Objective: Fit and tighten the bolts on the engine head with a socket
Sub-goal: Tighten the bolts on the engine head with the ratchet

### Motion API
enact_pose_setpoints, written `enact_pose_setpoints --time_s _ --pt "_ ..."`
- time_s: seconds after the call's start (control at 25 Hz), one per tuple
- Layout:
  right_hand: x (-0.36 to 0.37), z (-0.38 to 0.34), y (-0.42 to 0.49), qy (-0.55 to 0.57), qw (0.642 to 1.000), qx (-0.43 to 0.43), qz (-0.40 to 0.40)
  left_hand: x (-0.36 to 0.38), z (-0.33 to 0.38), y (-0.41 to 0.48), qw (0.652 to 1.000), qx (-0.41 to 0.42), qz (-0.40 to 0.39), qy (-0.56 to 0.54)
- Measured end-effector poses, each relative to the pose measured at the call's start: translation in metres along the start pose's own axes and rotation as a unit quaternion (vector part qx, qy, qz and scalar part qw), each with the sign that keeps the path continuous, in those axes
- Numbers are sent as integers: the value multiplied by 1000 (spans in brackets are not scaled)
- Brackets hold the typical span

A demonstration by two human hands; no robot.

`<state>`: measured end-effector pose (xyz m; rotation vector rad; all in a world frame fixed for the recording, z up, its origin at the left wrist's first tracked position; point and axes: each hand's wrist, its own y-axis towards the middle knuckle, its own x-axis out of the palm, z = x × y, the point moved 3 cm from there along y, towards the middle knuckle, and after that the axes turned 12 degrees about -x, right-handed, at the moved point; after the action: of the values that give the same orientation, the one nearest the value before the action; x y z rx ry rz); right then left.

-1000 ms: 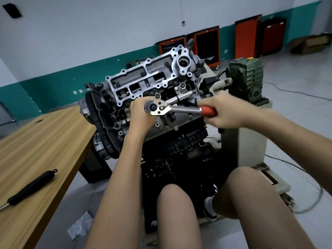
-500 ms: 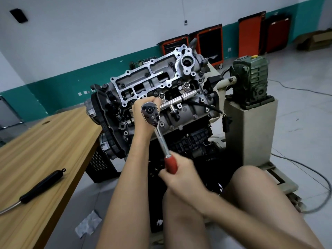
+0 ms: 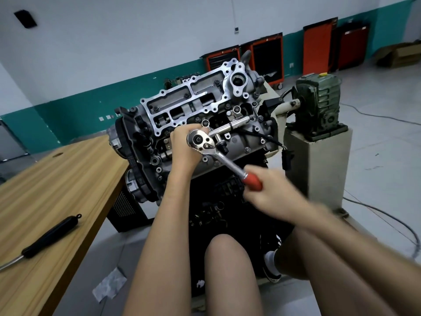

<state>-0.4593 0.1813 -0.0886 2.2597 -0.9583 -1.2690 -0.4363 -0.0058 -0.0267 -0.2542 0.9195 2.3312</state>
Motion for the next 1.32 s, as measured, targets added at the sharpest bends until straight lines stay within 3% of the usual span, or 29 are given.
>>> enact_pose_setpoints --time_s 0.12,0.2,0.24,0.36,0.48,0.6,0.72,0.84,0.96,1.12,1.2,1.32 --pt "71 -29 -20 187 974 74 106 1 1 -1 1000 -17 16 -21" --pt "97 -46 -22 272 953 95 96 -1 0 -1 999 -19 30 -28" --pt "90 -47 -21 260 959 84 80 -3 -1 -1 999 -18 32 -25" --pt "20 -9 -6 84 996 7 -14 -3 -1 1 1000 6 -4 -8" --pt "-60 17 35 -134 983 -54 -118 -3 1 3 998 32 -24 39" --pt "-65 18 48 -181 976 -69 -97 -4 -1 3 1000 21 -23 3" --pt "-7 5 9 -21 1000 -9 -14 -2 1 1 1000 -5 -17 -13" --pt "60 -14 -18 174 977 82 90 3 5 0 1000 -21 -8 -9" --pt "83 -30 -21 227 965 95 89 1 3 0 1000 -9 0 -14" --pt "3 1 -1 28 999 25 -33 0 2 1 1000 3 -11 6" --pt "-47 15 27 -111 988 -8 -105 -1 3 3 998 26 -31 43" --pt "-76 14 55 -199 971 -65 -113 -4 0 6 997 29 -52 49"
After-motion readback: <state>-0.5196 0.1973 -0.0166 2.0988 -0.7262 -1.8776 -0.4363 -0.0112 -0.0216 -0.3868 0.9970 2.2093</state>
